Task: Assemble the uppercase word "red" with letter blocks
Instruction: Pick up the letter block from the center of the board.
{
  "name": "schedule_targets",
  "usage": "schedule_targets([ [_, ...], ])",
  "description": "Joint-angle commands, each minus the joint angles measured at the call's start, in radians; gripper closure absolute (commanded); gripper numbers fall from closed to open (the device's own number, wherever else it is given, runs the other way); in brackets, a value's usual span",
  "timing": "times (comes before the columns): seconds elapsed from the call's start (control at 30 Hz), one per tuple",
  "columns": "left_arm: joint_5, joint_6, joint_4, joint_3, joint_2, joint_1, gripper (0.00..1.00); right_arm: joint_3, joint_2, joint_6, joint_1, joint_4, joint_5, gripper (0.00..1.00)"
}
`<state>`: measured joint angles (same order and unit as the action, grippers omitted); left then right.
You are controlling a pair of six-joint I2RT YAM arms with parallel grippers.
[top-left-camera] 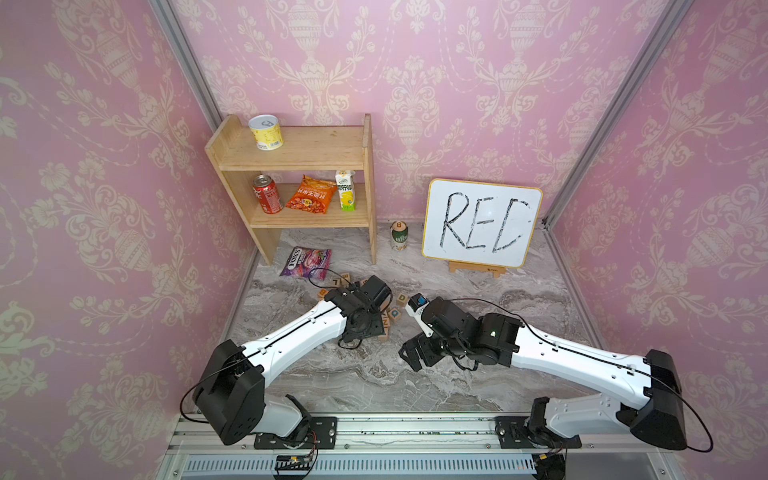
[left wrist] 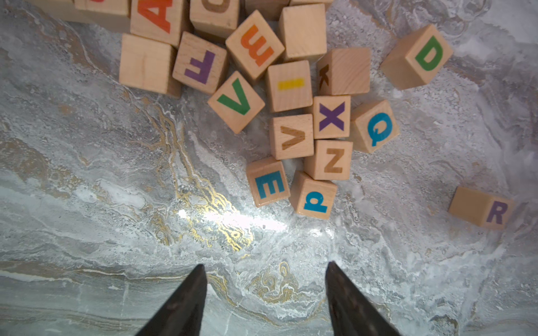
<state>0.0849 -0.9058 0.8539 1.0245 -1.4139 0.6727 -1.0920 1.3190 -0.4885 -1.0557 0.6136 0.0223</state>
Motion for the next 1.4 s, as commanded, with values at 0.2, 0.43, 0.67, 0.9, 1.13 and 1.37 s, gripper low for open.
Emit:
schedule_targets([
  [0.2,-0.056,0.006,-0.069,-0.067,-0.021,-0.053,0.36,-0.072,0.061,0.049,0.003,0.001,-0.031,0.00],
  [0.43,-0.080,0.017,-0.120,-0.057,-0.076,-0.068,0.36,-0.113,0.085,0.065,0.004,0.016,-0.036,0.00],
  [0.67,-0.101,0.019,-0.153,-0.060,-0.128,-0.086,0.44,-0.136,0.107,0.083,0.004,0.037,-0.032,0.00],
  [0.9,-0.118,0.036,-0.182,-0.045,-0.178,-0.096,0.45,-0.146,0.114,0.091,0.012,0.049,-0.032,0.00],
  [1.13,-0.126,0.046,-0.203,-0.047,-0.222,-0.103,0.57,-0.137,0.099,0.086,0.020,0.061,-0.022,0.00],
  [1.37,-0.121,0.044,-0.170,-0.019,-0.230,-0.102,0.74,-0.128,0.078,0.080,0.028,0.071,-0.014,0.00],
])
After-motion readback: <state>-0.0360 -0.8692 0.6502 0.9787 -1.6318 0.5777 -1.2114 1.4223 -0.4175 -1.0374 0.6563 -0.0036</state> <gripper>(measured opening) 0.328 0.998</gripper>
